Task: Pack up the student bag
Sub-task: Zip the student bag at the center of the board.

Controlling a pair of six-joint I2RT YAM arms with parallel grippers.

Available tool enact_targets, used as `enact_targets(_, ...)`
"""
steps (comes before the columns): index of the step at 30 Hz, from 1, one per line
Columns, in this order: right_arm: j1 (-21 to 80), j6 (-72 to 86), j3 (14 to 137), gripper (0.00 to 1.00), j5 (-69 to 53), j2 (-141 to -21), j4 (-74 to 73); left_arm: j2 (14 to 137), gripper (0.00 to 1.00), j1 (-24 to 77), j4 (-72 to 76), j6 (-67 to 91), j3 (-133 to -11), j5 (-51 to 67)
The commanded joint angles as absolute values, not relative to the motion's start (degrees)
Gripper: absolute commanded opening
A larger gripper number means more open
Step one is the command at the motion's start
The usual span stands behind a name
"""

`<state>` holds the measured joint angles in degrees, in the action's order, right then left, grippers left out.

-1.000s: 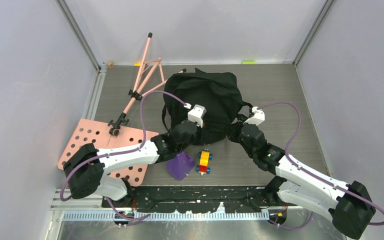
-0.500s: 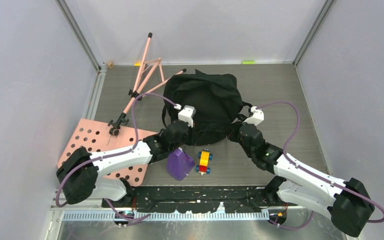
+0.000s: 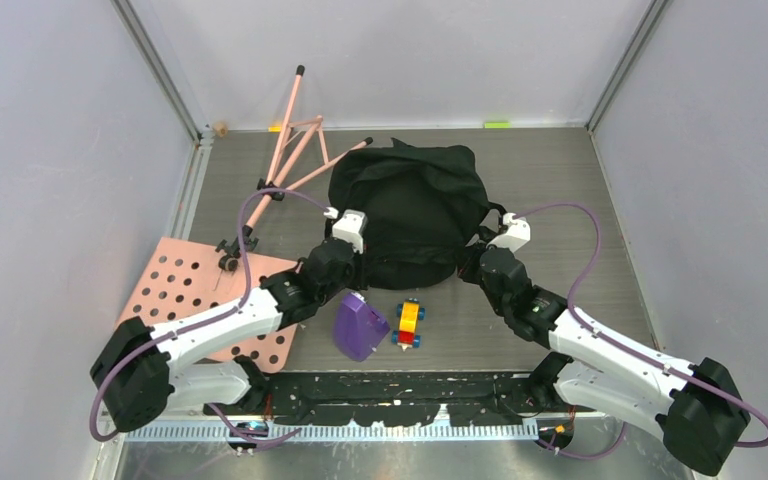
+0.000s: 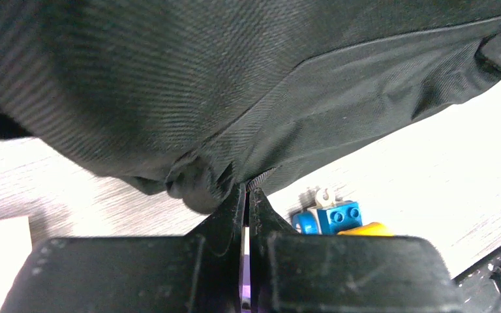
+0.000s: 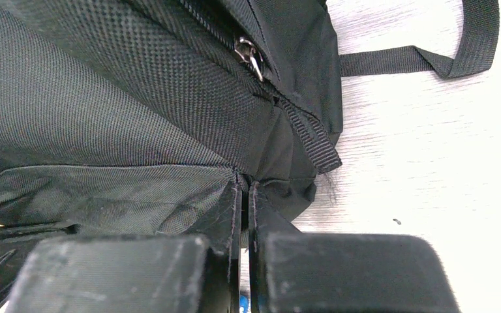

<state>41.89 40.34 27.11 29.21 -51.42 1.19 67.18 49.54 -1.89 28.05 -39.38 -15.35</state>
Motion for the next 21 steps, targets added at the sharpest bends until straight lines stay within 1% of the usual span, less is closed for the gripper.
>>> enact_targets(1, 40.1, 38.0, 29.7, 0.0, 40.6, -50.7, 3.4, 63.8, 0.0, 47.2, -7.3, 25.2, -37.2, -18.0)
enact_targets(21, 39.6, 35.8, 31.7, 0.0, 41.8, -51.9, 3.8, 55.6, 0.0, 40.2, -11.3, 20.1, -35.3, -14.0)
